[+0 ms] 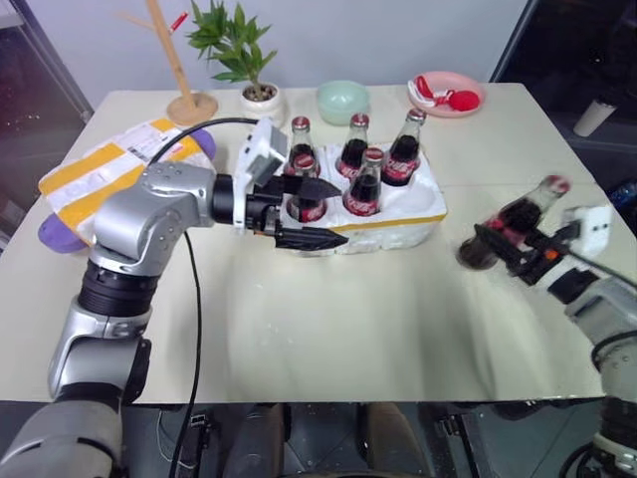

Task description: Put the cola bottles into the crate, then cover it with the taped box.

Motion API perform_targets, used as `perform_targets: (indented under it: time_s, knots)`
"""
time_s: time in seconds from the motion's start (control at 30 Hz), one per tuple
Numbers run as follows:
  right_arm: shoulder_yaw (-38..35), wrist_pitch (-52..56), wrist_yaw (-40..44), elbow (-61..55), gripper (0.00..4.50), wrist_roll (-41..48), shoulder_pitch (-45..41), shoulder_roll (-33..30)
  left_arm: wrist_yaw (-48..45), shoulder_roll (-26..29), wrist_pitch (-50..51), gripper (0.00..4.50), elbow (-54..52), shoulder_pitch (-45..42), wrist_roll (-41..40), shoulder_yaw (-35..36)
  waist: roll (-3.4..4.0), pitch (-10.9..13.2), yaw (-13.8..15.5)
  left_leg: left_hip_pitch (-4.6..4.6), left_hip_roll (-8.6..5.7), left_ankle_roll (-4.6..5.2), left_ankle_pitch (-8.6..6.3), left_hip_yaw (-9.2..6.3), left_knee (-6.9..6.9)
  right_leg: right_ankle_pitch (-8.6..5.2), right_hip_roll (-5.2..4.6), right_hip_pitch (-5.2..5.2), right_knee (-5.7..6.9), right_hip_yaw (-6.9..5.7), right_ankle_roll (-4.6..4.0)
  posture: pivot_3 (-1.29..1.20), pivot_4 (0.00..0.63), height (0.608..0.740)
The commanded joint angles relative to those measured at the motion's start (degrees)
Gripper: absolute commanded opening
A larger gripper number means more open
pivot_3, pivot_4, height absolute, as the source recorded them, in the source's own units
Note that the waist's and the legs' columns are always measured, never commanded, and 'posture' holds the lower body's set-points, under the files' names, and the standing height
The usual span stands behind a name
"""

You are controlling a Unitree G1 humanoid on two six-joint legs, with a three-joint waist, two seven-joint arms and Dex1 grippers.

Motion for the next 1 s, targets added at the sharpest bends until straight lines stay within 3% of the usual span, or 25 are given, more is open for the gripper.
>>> perform_targets:
  time_s: [0.03, 0.33, 0.73, 0.8, 0.87, 1.0]
  knots:
    - [-2.2, 2.3, -1.2, -4.7, 2.85, 9.5, -11.6, -3.5, 0.9, 1.0, -0.2, 4.50, -1.9, -0.1, -0.9, 2.7, 0.04, 0.0, -0.4, 0.01, 0.00, 0.00, 0.00, 0.01, -0.02, 0.00, 0.01, -0.02, 0.02, 0.01, 0.00, 0.00, 0.150, 0.739]
    - [18.6, -0.9, 2.8, 7.4, 2.85, -3.4, -24.2, -3.0, 3.1, 1.2, -0.9, 4.50, -1.9, 0.2, -0.6, 3.7, -0.11, 0.0, -0.7, -0.07, 0.00, 0.00, 0.00, -0.05, -0.06, 0.00, 0.03, -0.03, -0.03, -0.04, 0.00, 0.00, 0.150, 0.739]
    - [28.9, -4.8, 8.2, 16.5, 2.85, -14.1, -25.1, -0.3, 4.5, 2.7, -0.4, 4.50, -3.5, 1.5, -1.1, 5.1, -0.09, 0.0, -0.6, -0.20, -0.01, 0.00, 0.00, -0.05, -0.09, -0.01, 0.03, -0.22, -0.01, -0.05, 0.01, 0.00, 0.150, 0.739]
    - [29.7, -4.1, 7.7, 18.5, 3.90, -15.9, -26.4, 0.0, 4.6, 2.9, -0.6, 4.50, -3.5, 1.7, -0.6, 4.9, -0.09, 0.0, -0.7, -0.20, -0.01, 0.00, 0.00, -0.05, -0.08, -0.01, 0.03, -0.21, -0.01, -0.04, 0.01, 0.00, 0.150, 0.739]
    - [29.6, -3.9, 8.4, 17.9, 4.47, -16.3, -26.8, -0.6, 5.0, 3.4, -0.9, 4.50, -3.8, 2.2, 0.0, 4.9, -0.10, 0.0, -0.8, -0.19, -0.01, 0.00, 0.00, -0.05, -0.07, -0.01, 0.03, -0.21, -0.01, -0.04, 0.01, 0.00, 0.150, 0.739]
    - [25.2, -0.1, 10.9, 10.8, 4.47, -12.5, -25.6, -4.4, 7.6, 6.2, -2.4, 4.50, -6.2, 5.3, 2.3, 6.6, -0.09, 0.0, -0.9, -0.18, 0.00, 0.00, 0.00, -0.05, -0.09, 0.00, 0.03, -0.22, 0.01, -0.04, 0.01, 0.00, 0.150, 0.739]
